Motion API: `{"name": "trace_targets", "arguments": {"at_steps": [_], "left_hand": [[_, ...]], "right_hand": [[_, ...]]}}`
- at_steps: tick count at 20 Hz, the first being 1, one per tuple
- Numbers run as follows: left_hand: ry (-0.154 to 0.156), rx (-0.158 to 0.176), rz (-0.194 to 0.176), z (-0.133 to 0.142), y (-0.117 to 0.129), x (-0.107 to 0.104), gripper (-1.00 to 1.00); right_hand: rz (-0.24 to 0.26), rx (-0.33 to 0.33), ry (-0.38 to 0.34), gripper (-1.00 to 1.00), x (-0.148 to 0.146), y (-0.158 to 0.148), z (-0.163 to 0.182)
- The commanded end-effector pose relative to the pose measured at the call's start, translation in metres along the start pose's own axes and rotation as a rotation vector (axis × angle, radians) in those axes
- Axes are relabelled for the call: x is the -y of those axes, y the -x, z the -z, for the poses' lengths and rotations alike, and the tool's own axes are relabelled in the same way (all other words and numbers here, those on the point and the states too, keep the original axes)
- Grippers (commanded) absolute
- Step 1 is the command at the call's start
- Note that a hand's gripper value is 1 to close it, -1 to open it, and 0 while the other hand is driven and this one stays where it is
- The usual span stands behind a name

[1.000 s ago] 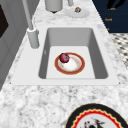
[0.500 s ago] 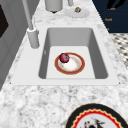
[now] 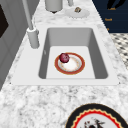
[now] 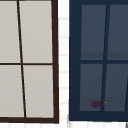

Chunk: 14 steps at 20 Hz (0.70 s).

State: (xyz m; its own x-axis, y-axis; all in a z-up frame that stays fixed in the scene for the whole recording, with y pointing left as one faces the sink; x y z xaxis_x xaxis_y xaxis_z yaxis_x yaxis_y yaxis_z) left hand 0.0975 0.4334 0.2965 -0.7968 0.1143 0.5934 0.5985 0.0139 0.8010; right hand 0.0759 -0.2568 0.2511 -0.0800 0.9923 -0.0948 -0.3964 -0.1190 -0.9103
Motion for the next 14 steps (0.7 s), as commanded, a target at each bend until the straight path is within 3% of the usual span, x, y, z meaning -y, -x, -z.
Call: {"name": "trace_targets", "arguments": {"at_steps": [1,3,7,14], "left_hand": [[-0.040,-0.016,-0.014,0.006,0.017,0.012,-1.00],[-0.021,-0.010,-0.003,0.003,0.029,0.018,-1.00],[-0.020,-0.016,-0.024,-0.015,0.054,0.027,-1.00],[-0.006,-0.003,-0.003,-0.027,0.076,0.053,-1.00]], "right_hand": [[0.000,0.000,0.000,0.00,0.000,0.000,0.000],[0.000,0.000,0.000,0.00,0.000,0.000,0.000],[0.000,0.000,0.000,0.00,0.000,0.000,0.000],[0.000,0.000,0.000,0.00,0.000,0.000,0.000]]}}
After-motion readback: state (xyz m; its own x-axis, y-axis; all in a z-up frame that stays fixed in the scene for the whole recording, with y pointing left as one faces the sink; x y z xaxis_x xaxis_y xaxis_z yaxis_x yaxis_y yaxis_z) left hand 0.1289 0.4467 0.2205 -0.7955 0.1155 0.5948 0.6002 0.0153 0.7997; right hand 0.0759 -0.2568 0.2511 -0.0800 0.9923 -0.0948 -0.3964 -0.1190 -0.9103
